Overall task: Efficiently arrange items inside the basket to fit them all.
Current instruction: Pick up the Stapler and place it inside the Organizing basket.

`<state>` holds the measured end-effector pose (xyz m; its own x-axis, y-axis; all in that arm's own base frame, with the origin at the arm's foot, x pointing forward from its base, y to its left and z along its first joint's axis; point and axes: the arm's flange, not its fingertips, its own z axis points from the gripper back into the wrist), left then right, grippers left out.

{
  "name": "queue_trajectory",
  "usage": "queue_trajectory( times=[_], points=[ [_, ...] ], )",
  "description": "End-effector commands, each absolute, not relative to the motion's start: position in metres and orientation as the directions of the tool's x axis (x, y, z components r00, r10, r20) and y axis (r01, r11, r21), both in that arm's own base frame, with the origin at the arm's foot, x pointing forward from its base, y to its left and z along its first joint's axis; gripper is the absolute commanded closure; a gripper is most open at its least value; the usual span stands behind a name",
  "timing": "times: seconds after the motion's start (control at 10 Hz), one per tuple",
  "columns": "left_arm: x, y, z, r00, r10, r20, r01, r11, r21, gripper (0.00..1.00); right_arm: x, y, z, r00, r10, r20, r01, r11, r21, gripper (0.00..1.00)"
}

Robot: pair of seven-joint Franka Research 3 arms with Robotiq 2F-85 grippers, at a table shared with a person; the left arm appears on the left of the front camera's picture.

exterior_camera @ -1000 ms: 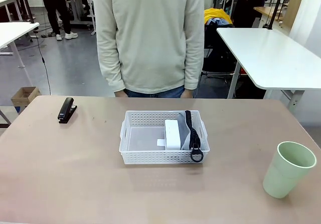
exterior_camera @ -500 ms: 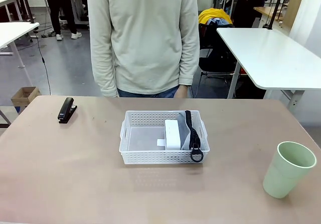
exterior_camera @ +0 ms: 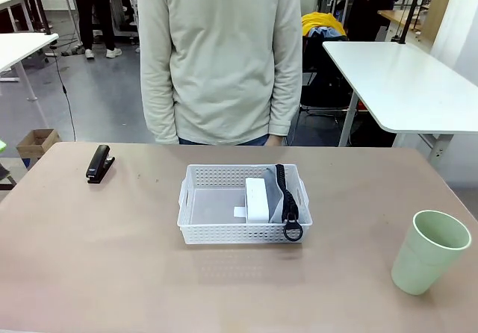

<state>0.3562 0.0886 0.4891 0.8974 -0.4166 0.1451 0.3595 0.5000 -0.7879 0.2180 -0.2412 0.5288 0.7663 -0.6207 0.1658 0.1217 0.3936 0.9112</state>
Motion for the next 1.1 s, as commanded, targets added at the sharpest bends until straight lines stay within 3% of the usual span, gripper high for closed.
queue_trajectory(
  times=[0.0,0.2,0.3,0.4,0.5,0.6,0.7,1.0],
  points=[
    [0.39,0.064,0.493,0.904,-0.413,-0.106,0.254,0.722,-0.644,0.0,0.219,-0.242,0.53,0.764,-0.616,0.193,0.085,0.391,0.916,0.0],
    [0.441,0.02,0.502,0.88,-0.388,-0.274,0.283,0.891,-0.354,0.0,0.219,-0.242,0.53,0.764,-0.616,0.193,0.085,0.391,0.916,0.0],
    [0.467,0.008,0.498,0.908,-0.262,-0.328,0.233,0.965,-0.124,0.0,0.219,-0.242,0.53,0.764,-0.616,0.193,0.085,0.391,0.916,0.0],
    [0.493,-0.005,0.488,0.911,-0.276,-0.306,0.277,0.96,-0.04,0.0,0.219,-0.242,0.53,0.764,-0.616,0.193,0.085,0.391,0.916,0.0],
    [0.511,-0.011,0.481,0.936,-0.225,-0.27,0.236,0.972,0.01,0.0,0.219,-0.242,0.53,0.764,-0.616,0.193,0.085,0.391,0.916,0.0],
    [0.518,-0.01,0.497,0.957,-0.118,-0.265,0.088,0.989,-0.122,0.0,0.219,-0.242,0.53,0.764,-0.616,0.193,0.085,0.391,0.916,0.0],
    [0.496,-0.019,0.485,0.926,-0.292,-0.239,0.277,0.956,-0.095,0.0,0.219,-0.242,0.53,0.764,-0.616,0.193,0.085,0.391,0.916,0.0],
    [0.514,-0.02,0.481,0.94,-0.235,-0.248,0.225,0.972,-0.069,0.0,0.219,-0.242,0.53,0.764,-0.616,0.193,0.085,0.391,0.916,0.0]
  ],
)
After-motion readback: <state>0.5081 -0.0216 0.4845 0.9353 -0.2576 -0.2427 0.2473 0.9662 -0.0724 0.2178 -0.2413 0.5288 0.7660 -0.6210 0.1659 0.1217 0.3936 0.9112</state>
